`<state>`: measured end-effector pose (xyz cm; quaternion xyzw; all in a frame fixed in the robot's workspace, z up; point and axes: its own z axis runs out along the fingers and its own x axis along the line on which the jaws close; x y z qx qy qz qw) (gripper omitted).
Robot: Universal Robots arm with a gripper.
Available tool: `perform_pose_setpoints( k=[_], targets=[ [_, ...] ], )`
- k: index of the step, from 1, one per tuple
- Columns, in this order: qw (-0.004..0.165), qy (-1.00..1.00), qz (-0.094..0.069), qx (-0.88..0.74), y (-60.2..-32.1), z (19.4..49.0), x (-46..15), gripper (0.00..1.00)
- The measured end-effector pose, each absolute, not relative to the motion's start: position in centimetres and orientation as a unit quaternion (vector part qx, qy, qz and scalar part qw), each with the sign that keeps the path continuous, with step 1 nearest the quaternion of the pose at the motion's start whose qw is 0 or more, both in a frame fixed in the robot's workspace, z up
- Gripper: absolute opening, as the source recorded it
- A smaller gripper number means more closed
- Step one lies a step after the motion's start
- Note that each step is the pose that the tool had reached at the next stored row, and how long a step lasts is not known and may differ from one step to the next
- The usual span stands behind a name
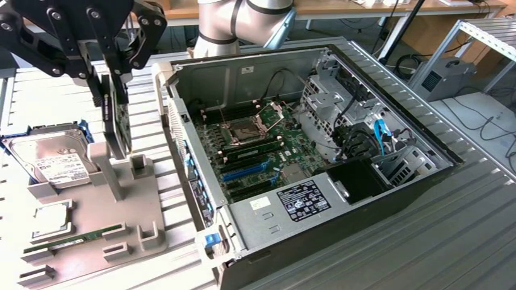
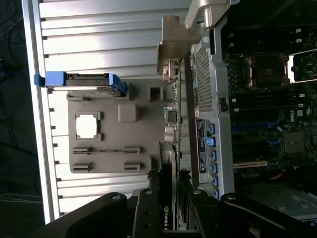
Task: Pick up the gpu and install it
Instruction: 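Pick up the gpu and move the gpu toward the slot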
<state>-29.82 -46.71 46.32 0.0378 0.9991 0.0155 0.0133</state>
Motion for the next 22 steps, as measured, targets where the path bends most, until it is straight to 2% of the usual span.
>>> perform_pose_setpoints(
  k=[22],
  targets=[
    [0.013, 0.999, 0.016, 0.038, -46.72, 45.55, -29.82, 0.26]
  ],
)
